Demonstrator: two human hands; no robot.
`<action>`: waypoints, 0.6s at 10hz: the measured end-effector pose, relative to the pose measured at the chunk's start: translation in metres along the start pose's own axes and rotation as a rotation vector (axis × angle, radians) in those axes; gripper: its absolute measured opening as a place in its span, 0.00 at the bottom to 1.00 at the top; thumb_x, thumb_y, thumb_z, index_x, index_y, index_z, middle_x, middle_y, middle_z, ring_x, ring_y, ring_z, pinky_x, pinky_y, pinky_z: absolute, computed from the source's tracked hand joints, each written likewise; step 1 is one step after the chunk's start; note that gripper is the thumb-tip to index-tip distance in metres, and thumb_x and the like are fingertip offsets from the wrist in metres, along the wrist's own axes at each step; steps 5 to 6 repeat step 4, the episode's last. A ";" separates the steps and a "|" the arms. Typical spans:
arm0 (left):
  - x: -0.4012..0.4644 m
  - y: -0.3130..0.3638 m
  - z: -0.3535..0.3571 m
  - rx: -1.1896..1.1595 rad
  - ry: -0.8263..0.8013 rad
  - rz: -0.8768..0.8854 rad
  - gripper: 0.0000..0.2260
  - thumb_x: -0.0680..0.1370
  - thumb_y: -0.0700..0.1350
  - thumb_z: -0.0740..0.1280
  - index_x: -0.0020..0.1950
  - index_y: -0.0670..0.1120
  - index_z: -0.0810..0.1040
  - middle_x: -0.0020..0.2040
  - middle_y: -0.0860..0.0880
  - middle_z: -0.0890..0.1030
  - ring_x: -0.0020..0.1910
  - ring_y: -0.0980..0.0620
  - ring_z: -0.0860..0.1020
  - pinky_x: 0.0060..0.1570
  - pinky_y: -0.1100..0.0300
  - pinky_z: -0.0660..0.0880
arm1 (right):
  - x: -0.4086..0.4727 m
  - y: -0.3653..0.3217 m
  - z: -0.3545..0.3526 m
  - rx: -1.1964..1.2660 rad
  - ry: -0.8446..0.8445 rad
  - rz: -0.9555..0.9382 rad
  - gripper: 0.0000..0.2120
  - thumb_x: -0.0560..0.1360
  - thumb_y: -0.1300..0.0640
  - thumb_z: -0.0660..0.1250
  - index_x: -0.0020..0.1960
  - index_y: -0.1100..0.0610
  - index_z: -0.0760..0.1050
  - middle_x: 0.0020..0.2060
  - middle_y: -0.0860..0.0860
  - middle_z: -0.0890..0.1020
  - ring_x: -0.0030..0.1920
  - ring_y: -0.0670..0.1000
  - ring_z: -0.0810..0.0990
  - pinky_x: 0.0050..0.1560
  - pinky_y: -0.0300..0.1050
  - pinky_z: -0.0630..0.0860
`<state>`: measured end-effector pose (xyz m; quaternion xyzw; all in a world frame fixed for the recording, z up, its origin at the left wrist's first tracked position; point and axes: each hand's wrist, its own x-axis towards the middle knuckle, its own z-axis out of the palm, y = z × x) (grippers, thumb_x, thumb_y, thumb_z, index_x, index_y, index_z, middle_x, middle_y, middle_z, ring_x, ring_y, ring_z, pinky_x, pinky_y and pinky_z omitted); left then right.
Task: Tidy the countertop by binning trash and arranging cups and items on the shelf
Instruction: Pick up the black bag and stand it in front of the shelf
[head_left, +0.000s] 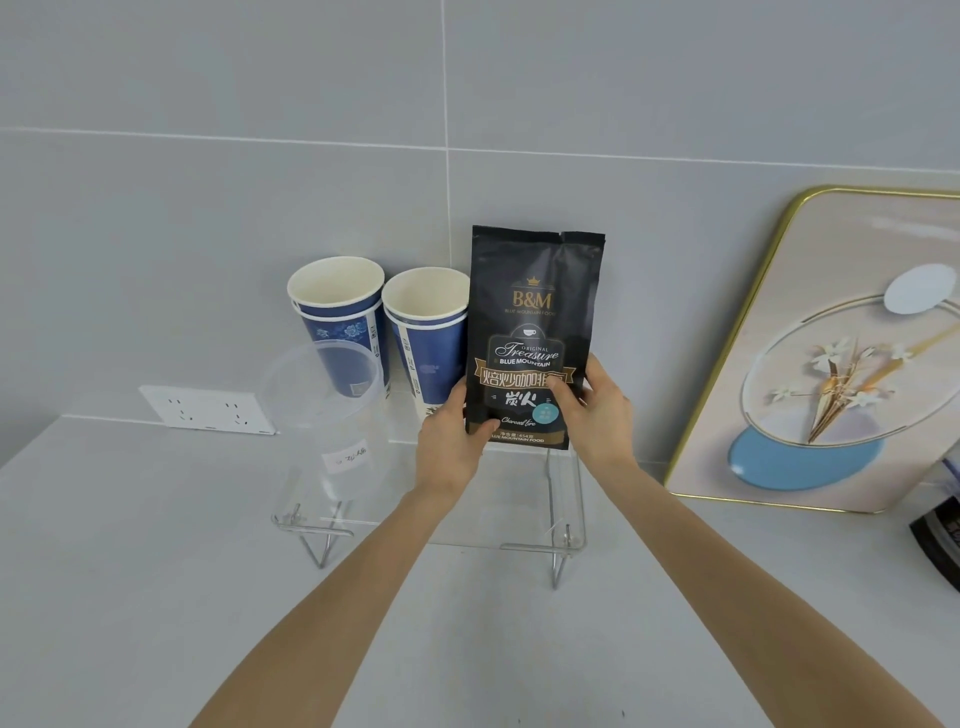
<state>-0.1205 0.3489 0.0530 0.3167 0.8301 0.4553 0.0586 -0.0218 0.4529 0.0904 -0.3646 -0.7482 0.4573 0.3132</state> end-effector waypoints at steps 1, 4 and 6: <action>-0.004 0.003 -0.006 -0.004 -0.028 0.015 0.23 0.71 0.42 0.68 0.65 0.43 0.66 0.60 0.41 0.78 0.57 0.42 0.77 0.57 0.51 0.73 | -0.001 -0.003 -0.001 -0.080 -0.041 -0.019 0.25 0.73 0.56 0.65 0.67 0.56 0.62 0.63 0.55 0.76 0.61 0.56 0.76 0.54 0.51 0.77; -0.020 0.040 -0.049 0.050 -0.052 0.141 0.25 0.73 0.44 0.65 0.68 0.46 0.61 0.65 0.43 0.73 0.61 0.44 0.73 0.58 0.51 0.71 | -0.019 -0.032 -0.019 -0.524 -0.093 -0.122 0.44 0.70 0.50 0.69 0.73 0.56 0.42 0.76 0.55 0.49 0.75 0.58 0.50 0.73 0.61 0.55; -0.020 0.040 -0.049 0.050 -0.052 0.141 0.25 0.73 0.44 0.65 0.68 0.46 0.61 0.65 0.43 0.73 0.61 0.44 0.73 0.58 0.51 0.71 | -0.019 -0.032 -0.019 -0.524 -0.093 -0.122 0.44 0.70 0.50 0.69 0.73 0.56 0.42 0.76 0.55 0.49 0.75 0.58 0.50 0.73 0.61 0.55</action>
